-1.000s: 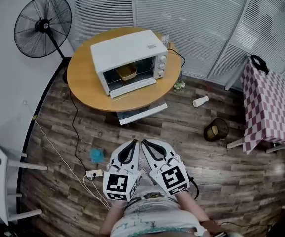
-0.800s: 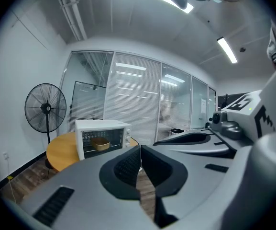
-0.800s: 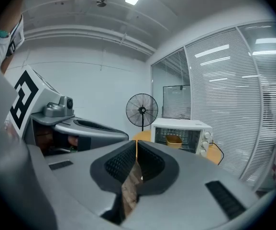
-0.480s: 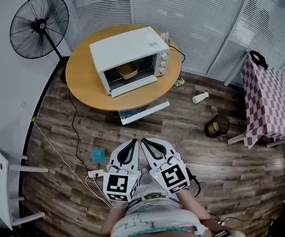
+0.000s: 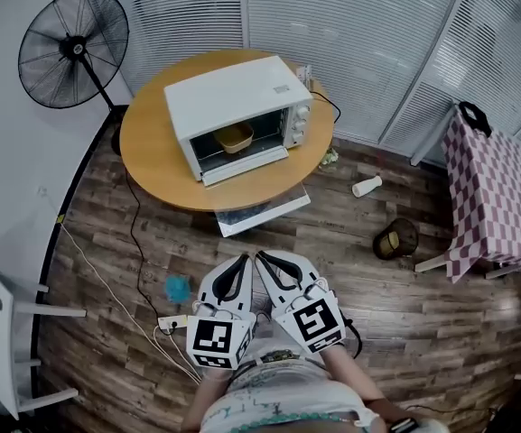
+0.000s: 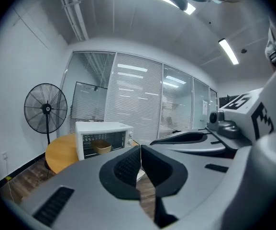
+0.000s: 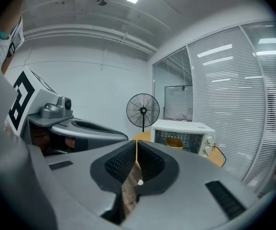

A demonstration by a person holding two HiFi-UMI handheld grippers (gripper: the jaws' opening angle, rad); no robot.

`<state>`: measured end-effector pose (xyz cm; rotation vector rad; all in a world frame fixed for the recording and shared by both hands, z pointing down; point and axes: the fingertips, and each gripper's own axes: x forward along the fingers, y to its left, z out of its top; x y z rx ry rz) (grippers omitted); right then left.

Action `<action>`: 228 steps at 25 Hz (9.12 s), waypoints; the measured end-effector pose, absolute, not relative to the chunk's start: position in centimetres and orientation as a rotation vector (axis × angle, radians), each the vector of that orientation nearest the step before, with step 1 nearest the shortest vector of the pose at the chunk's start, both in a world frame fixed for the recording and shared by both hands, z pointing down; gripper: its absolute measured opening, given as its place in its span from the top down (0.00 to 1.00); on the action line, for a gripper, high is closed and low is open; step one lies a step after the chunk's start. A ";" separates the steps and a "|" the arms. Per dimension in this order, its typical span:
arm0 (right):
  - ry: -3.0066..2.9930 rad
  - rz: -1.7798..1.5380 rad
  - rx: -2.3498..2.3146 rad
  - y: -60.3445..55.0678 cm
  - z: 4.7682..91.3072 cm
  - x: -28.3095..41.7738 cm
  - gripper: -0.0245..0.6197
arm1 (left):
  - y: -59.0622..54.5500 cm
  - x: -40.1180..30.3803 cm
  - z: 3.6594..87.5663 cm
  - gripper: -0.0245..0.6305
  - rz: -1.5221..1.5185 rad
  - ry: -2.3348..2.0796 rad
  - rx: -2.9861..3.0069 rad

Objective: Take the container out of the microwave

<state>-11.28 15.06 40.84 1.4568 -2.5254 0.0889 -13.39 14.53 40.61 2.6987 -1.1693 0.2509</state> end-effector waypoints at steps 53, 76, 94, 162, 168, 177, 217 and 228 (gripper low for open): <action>-2.751 0.035 1.063 -7.4 40.1 -4.1 0.96 | -7.2 -6.1 40.1 0.94 0.231 -1.548 2.492; -2.615 0.073 1.305 -15.3 40.5 -7.8 0.96 | -15.5 -10.9 39.9 0.94 0.225 -1.343 2.609; -2.537 0.111 1.430 -19.5 41.2 -14.4 0.97 | -19.8 -17.7 41.1 0.94 0.236 -1.202 2.675; -2.430 0.182 1.474 -20.7 43.7 -1.8 0.97 | -21.3 -7.3 52.6 0.94 0.662 -1.070 2.594; -2.381 0.204 1.529 -20.3 44.1 -0.5 0.97 | -21.5 -7.1 55.0 0.94 0.764 -1.028 2.598; -2.324 0.231 1.595 -19.8 44.5 1.1 0.97 | -22.2 -5.8 56.8 0.94 0.856 -0.969 2.625; -2.308 0.290 1.618 -19.6 45.6 4.9 0.97 | -24.6 -2.8 62.8 0.91 1.617 -0.806 2.683; -2.366 0.269 1.562 -19.9 45.3 5.1 0.97 | -24.0 -3.0 62.9 0.92 1.656 -0.842 2.622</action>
